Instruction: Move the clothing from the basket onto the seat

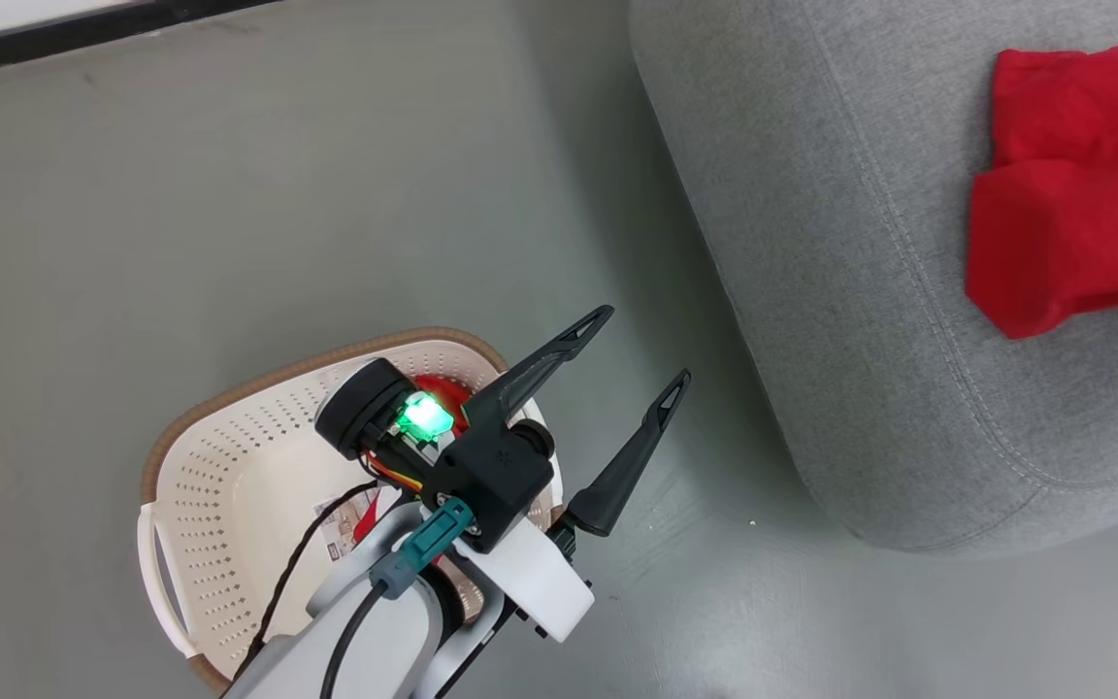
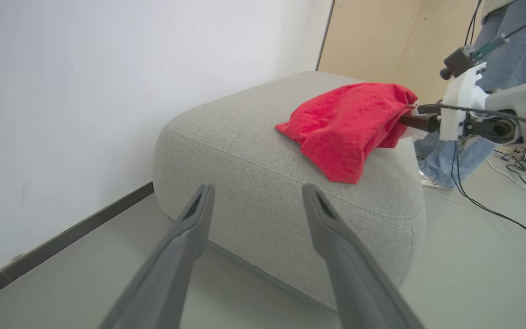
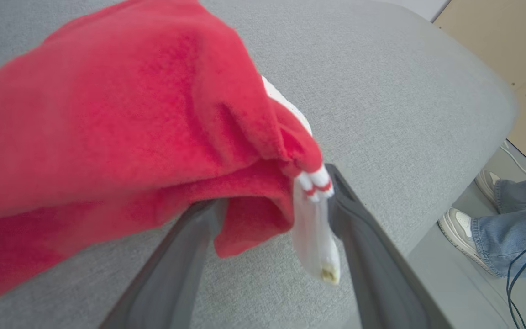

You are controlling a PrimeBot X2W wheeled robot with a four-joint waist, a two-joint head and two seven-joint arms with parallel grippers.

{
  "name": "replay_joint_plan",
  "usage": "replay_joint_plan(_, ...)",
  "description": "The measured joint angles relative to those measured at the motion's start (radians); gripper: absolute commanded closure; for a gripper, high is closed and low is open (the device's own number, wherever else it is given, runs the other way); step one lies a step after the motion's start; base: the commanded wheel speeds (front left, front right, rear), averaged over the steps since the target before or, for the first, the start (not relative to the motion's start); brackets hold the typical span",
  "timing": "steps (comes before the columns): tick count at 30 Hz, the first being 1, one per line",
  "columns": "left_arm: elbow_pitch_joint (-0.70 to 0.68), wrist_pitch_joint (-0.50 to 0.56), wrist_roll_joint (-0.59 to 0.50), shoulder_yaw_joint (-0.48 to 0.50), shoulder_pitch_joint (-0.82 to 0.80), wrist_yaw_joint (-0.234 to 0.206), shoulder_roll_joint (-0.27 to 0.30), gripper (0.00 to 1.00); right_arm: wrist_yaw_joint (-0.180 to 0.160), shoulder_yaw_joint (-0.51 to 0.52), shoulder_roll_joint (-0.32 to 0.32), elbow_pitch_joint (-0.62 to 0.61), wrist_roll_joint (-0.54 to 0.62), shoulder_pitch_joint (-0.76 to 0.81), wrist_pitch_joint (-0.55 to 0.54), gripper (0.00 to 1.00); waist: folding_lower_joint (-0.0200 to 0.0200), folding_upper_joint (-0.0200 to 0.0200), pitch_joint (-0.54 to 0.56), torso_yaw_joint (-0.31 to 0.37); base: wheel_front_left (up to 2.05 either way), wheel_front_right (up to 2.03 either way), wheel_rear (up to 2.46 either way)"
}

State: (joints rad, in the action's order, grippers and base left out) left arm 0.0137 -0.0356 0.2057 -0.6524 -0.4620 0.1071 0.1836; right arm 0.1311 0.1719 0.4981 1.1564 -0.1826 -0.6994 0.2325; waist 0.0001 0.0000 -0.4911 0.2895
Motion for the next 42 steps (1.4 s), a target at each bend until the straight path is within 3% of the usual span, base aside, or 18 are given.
replay_joint_plan(16, 0.027, -0.028, 0.012, 0.020, 0.000, -0.005, 0.000, 0.00, 0.000, -0.018, -0.025, -0.074, 0.005, 0.123, 0.014, 0.00, 0.0000, 0.0000, 0.034, 0.052, 0.00, 0.00, 0.00)
replay_joint_plan(24, 0.053, -0.055, 0.024, 0.040, 0.002, -0.012, 0.002, 0.00, 0.000, -0.014, -0.014, -0.226, -0.004, 0.148, 0.015, 0.00, 0.0000, 0.0000, 0.064, 0.070, 0.00, 0.00, 0.00)
replay_joint_plan(42, 0.147, -0.158, 0.076, 0.179, 0.068, -0.112, 0.006, 0.00, 0.000, -0.097, -0.100, -0.522, 0.016, 0.149, 0.018, 0.00, -0.0001, 0.0000, 0.171, 0.025, 0.00, 0.00, 0.00)
